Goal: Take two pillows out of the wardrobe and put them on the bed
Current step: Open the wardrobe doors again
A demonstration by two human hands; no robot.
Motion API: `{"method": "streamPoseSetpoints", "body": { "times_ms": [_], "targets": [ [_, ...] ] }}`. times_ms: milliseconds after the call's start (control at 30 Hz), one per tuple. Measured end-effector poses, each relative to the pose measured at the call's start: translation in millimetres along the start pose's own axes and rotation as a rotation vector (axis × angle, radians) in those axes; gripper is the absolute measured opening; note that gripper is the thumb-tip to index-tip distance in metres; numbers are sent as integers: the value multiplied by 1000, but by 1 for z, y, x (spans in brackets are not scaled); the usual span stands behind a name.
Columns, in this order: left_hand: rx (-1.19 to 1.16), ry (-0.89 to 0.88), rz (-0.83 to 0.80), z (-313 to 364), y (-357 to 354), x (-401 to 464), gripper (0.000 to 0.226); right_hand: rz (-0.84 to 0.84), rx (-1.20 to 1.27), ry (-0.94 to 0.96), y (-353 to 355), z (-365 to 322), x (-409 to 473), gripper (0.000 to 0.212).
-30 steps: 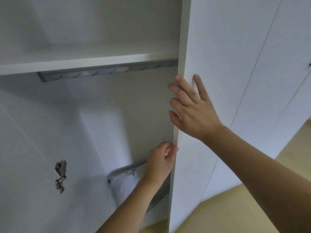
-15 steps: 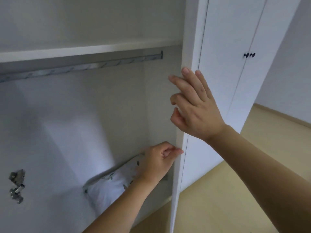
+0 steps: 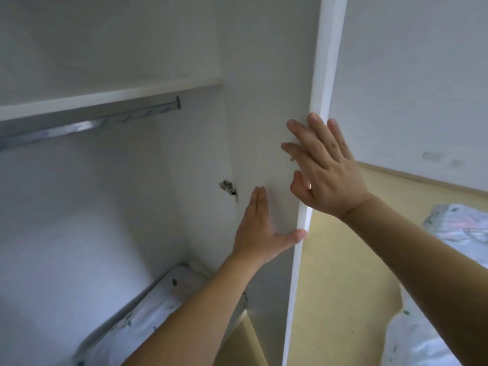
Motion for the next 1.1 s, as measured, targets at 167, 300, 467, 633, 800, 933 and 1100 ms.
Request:
{"method": "streamPoseSetpoints", "body": {
  "times_ms": [167, 300, 467, 633, 800, 933, 1100],
  "targets": [
    [103, 10, 50, 27, -37, 38, 132, -118, -225, -66, -5, 50, -23, 57],
    [125, 51, 80, 53, -59, 66, 136, -222, -325, -98, -14, 88, -38, 58],
    [99, 109, 117, 75, -85, 96, 138, -335, -437, -92, -29, 125, -51, 58],
    [138, 140, 128, 86, -104, 122, 141, -363, -475, -52, -43, 148, -54, 55],
    [215, 75, 136, 79, -116, 138, 141, -339, -465, -44, -52, 152, -55, 56],
    [351, -92, 101, 38, -105, 133, 118, -302, -395, -84, -64, 137, -53, 65],
    [563, -8, -17, -55, -62, 116, 96, -454, -161, -48, -116, 78, -48, 72]
  ]
}}
Point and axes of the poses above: each hand's wrist, its own x-axis towards the middle knuckle, its own y-axis out of the back of the hand, z = x × y, the point moved 7 cm from there along x, towards the middle knuckle, and after that the axes turned 3 degrees about -z, right-handed, at the moved point
